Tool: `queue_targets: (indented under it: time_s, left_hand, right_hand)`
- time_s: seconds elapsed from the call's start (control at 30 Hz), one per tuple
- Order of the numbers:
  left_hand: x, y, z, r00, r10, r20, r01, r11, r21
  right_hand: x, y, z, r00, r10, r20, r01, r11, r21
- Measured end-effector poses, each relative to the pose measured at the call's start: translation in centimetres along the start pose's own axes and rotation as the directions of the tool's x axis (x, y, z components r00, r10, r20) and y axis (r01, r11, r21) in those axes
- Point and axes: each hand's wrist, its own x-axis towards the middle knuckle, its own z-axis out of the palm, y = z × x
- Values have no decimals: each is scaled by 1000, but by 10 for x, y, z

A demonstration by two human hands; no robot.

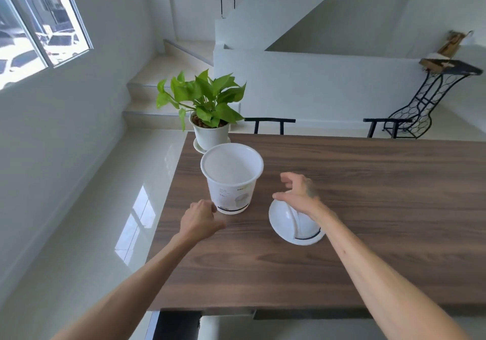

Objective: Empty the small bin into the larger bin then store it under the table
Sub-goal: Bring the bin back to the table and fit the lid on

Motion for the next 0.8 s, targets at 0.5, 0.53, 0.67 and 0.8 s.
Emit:
queue_targets:
  time_s: [0.5, 0.53, 0.67, 0.8]
  left_hand:
    - [7, 115, 98, 884, 398, 246, -368, 916, -163]
    - [8, 115, 103, 893, 389, 226, -352, 917, -186]
    - [8, 114, 115, 923, 335, 190, -288, 928, -236]
    - [7, 117, 120, 936, 315, 158, -269, 928, -257]
  right_hand:
    - [-29, 104, -30, 952, 290, 102, -296, 954, 52]
    - [-28, 108, -29, 947, 305, 106, -312, 948, 61]
    - [-30, 109, -24, 931, 334, 144, -343, 938, 43]
    - [-32, 106, -23, 936, 338, 104, -349, 929, 124]
